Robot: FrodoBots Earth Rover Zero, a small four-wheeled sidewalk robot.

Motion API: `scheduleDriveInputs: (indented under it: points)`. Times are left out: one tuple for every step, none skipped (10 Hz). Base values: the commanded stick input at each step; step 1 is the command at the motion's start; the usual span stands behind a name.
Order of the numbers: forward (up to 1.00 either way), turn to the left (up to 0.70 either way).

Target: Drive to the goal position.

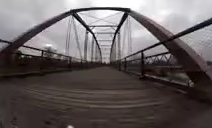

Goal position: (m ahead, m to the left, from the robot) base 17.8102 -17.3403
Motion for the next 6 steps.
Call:
scheduleDriveInputs:
  points:
    - [1.00, 0.00]
    - [1.00, 0.00]
    - [1.00, 0.00]
    - [1.00, 0.00]
    - [1.00, 0.00]
    - [1.00, 0.00]
